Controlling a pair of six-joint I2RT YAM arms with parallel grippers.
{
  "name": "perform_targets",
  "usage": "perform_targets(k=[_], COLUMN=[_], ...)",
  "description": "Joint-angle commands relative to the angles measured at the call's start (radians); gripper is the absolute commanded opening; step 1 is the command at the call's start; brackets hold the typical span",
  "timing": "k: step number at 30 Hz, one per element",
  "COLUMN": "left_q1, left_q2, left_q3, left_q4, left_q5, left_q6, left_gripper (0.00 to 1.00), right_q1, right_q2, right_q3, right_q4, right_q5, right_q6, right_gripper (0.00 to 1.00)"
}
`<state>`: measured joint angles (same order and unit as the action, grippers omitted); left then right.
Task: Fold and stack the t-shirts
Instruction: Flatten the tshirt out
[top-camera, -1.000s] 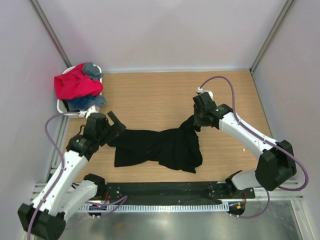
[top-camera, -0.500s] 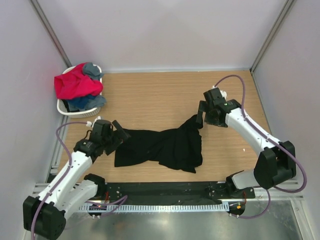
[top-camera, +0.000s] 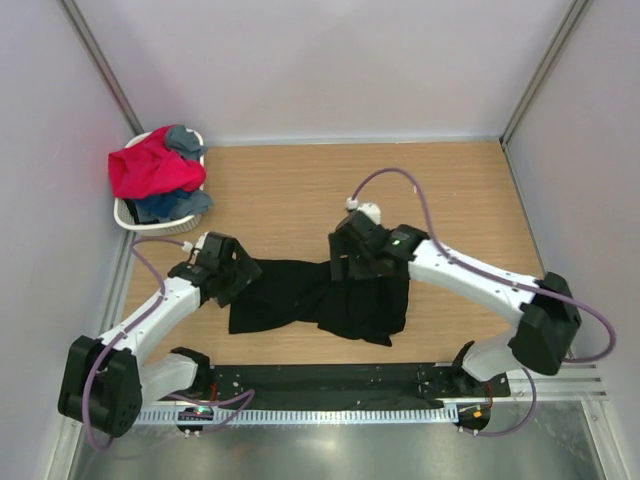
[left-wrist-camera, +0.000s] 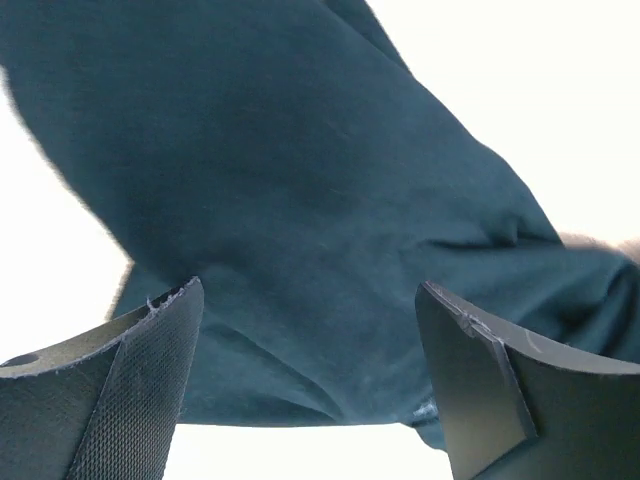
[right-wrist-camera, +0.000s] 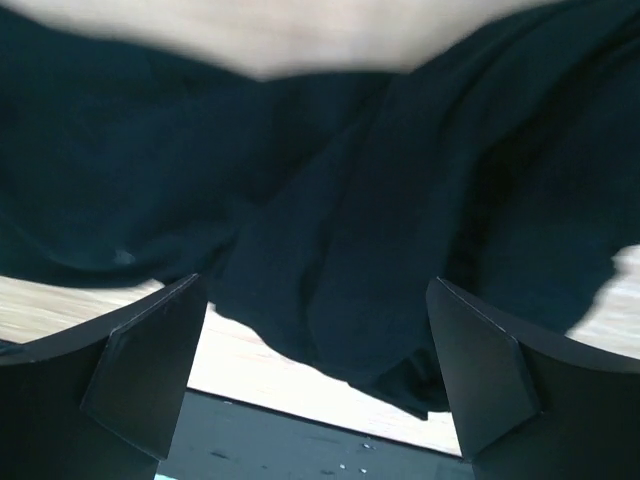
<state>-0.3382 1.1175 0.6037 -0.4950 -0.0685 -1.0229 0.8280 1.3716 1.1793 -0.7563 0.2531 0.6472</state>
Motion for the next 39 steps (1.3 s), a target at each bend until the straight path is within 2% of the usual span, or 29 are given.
perform_targets(k=[1,2,5,11,13,15,22,28,29,31,33,34,39], left_q1=[0.004,0.004,0.005,0.005,0.005,0.005,0.005,0.005,0.005,0.005,0.005,0.005,0.004], left_q2=[-0.036,-0.047,-0.088,-0.085,-0.082,-0.084,-0.169,-0.219,-0.219,-0.217,-0.209,-0.209,-0.229], left_q3=[0.021,0.012,-0.041,-0.065,-0.077,-0.096,-0.127,-0.128,-0.13,-0.133,-0.128,-0.125,-0.116], left_q4=[-0.068,-0.074,-0.037,-0.007,0.01,0.027,0.016,-0.016,-0.017,-0.019,-0.034,-0.043,-0.077], left_q5=[-0.128,-0.172,-0.189,-0.189,-0.174,-0.168,-0.182,-0.214,-0.214,-0.209,-0.206,-0.205,-0.157], left_q6=[-0.077,-0.094,-0.126,-0.14,-0.149,-0.151,-0.138,-0.134,-0.134,-0.132,-0.118,-0.112,-0.069], left_gripper=[0.87,0.86,0.82,0.79,0.78,0.78,0.77,0.77,0.77,0.77,0.76,0.76,0.74], right_q1=[0.118,0.14,0.229,0.356,0.373,0.387,0.388,0.387,0.387,0.387,0.387,0.387,0.387], right_q2=[0.096,0.118,0.208,0.332,0.353,0.385,0.429,0.465,0.471,0.475,0.475,0.471,0.328], right_q3=[-0.027,-0.023,0.002,0.037,0.04,0.033,0.02,0.019,0.017,0.022,0.043,0.052,0.062], right_q4=[0.018,0.021,0.04,0.067,0.077,0.08,0.112,0.12,0.121,0.115,0.071,0.051,-0.003], right_q5=[0.044,0.04,0.049,0.075,0.072,0.084,0.163,0.198,0.207,0.235,0.239,0.239,0.201], right_q6=[0.052,0.054,0.054,0.078,0.083,0.089,0.114,0.132,0.128,0.106,0.101,0.1,0.088], right_gripper=[0.96,0.94,0.91,0.89,0.88,0.81,0.72,0.46,0.32,0.14,0.04,0.01,0.01])
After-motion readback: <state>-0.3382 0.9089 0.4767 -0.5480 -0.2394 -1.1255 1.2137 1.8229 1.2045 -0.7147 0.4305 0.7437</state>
